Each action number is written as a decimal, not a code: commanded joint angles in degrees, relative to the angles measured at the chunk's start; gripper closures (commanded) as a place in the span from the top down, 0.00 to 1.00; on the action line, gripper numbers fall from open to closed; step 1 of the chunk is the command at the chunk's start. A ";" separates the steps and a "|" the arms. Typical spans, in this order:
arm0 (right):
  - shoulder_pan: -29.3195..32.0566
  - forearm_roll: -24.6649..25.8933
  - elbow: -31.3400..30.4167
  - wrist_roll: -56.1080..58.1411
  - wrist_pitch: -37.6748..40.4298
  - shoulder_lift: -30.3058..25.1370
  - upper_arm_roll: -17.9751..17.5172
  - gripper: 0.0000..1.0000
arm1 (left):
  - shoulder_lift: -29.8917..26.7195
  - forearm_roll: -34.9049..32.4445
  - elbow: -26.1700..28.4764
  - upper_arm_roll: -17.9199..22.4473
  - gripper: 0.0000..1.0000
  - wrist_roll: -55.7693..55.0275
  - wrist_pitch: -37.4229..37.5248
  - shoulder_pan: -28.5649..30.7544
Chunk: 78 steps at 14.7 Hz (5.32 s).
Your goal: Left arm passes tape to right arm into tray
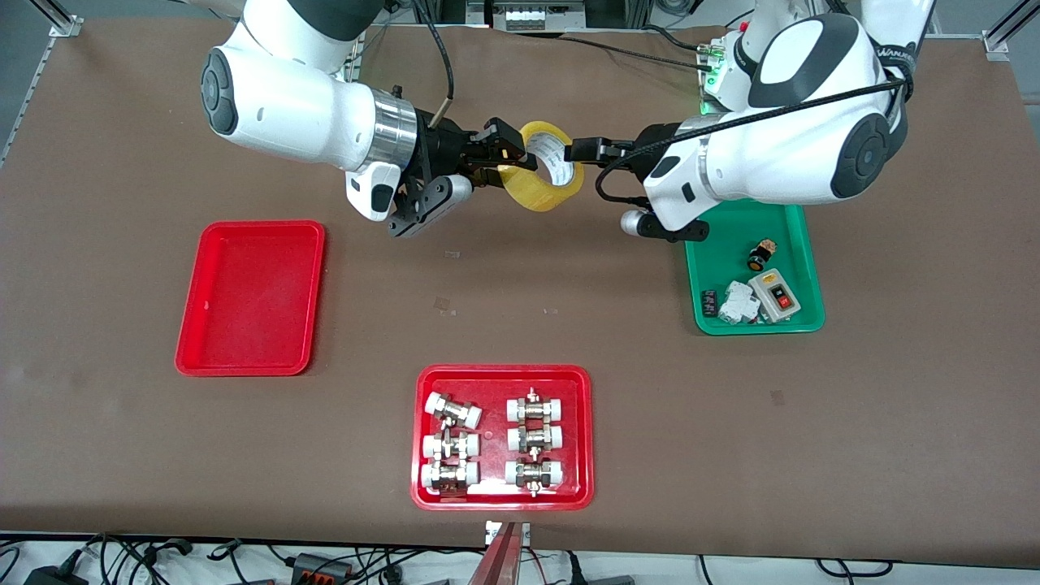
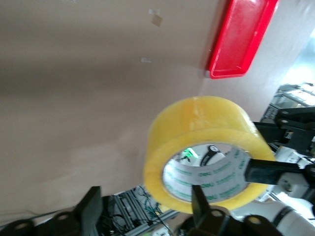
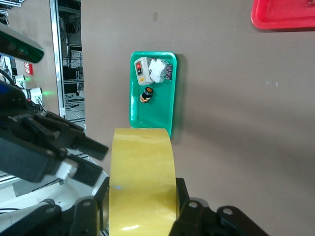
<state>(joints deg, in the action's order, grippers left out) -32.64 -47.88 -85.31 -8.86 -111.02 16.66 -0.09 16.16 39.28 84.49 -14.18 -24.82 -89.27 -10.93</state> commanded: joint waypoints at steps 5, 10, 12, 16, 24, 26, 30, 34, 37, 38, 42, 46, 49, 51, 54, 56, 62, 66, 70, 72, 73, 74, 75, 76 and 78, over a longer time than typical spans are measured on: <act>9.06 0.33 -0.47 -0.02 6.14 2.32 0.53 0.26 | -4.11 -11.48 -0.99 -0.24 1.00 3.38 7.34 6.88; 25.23 4.27 -1.79 6.47 15.82 6.45 0.53 0.26 | -8.07 -19.93 -0.91 0.20 1.00 12.66 9.73 11.35; 31.03 6.74 -1.96 10.95 17.40 8.99 0.53 0.26 | -8.16 -25.36 -0.99 -0.06 1.00 15.93 11.04 12.07; 42.01 11.14 -1.96 23.40 21.53 14.26 0.53 0.26 | -10.70 -33.12 -0.91 3.26 1.00 24.19 11.31 12.60; 51.62 11.23 -1.79 49.80 21.37 25.52 0.53 0.26 | -14.48 -38.39 1.99 13.65 1.00 33.00 8.15 10.05; 52.06 10.97 -1.70 50.51 20.67 26.76 0.53 0.27 | -15.79 -38.57 4.44 14.26 1.00 33.08 5.18 10.05; 52.41 10.88 -1.88 53.15 19.69 27.99 0.53 0.27 | -19.92 -39.80 10.24 14.00 1.00 32.82 1.21 9.96; 52.68 10.88 -2.05 53.15 19.87 29.04 0.44 0.50 | -22.04 -39.80 13.07 13.65 1.00 26.77 -0.82 9.96; 52.24 10.88 -2.23 53.24 19.26 29.57 0.44 1.00 | -21.87 -39.37 12.54 13.56 1.00 26.84 -0.82 10.05; 51.80 11.14 -2.23 53.33 19.00 29.57 0.44 1.00 | -21.69 -38.93 12.54 13.56 1.00 26.93 -1.08 10.13; 50.57 15.00 -2.32 53.42 16.18 28.96 0.44 1.00 | -22.04 -38.84 12.19 13.56 1.00 26.93 -4.51 10.84; 50.04 18.26 -2.75 53.42 15.04 27.38 0.53 1.00 | -21.52 -38.93 9.21 13.48 1.00 26.67 -0.74 11.71; 48.46 24.74 -2.75 52.98 13.81 22.13 0.53 1.00 | -20.81 -38.93 8.50 13.30 1.00 26.76 0.41 12.77; 47.06 31.23 -2.58 50.80 13.90 17.38 0.53 1.00 | -20.64 -38.84 7.80 11.03 1.00 26.76 0.94 15.22; 43.64 39.86 -1.88 37.56 14.25 10.09 0.18 1.00 | -20.20 -38.93 7.36 10.40 1.00 26.67 1.73 16.11; 41.00 43.91 -1.18 30.16 14.25 6.47 0.18 1.00 | -19.93 -39.01 7.35 10.40 1.00 26.67 1.91 16.20; 35.63 46.39 0.50 11.24 20.30 -2.32 0.09 1.00 | -19.93 -39.72 6.56 14.00 1.00 26.40 2.87 9.69; 35.80 46.47 6.64 10.79 22.07 -2.60 0.09 1.00 | -19.41 -39.72 5.95 14.62 1.00 27.37 2.96 10.31; 35.54 48.06 6.91 10.88 18.22 -2.51 0.00 1.00 | -15.64 -39.71 1.49 14.53 1.00 27.20 2.17 10.31; 34.67 48.14 6.39 11.14 15.49 -3.38 0.44 1.00 | -15.54 -39.72 1.03 14.53 1.00 27.20 2.26 10.31; 33.53 48.32 6.30 11.05 15.22 -3.47 0.97 1.00 | -15.54 -39.72 1.03 14.53 1.00 27.20 2.26 10.31; 32.39 48.50 6.12 10.53 15.13 -3.74 2.19 1.00 | -15.45 -39.72 1.03 14.53 1.00 27.02 2.26 10.22; 30.29 48.41 5.43 10.53 14.95 -4.35 4.03 1.00 | -15.28 -39.63 1.03 14.44 1.00 26.76 2.43 10.22; 28.70 48.41 4.81 10.53 13.99 -4.70 5.70 1.00 | -15.19 -39.54 1.03 14.35 1.00 26.49 2.52 10.14; 29.03 48.41 4.01 11.14 13.19 -5.32 5.98 1.00 | -15.19 -39.54 1.03 14.09 1.00 26.49 2.70 10.05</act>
<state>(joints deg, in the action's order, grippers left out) -2.43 -0.43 -79.46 2.74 -96.84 13.15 4.29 -0.08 0.75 87.52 0.03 1.87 -87.89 -0.43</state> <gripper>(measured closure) 0.000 0.000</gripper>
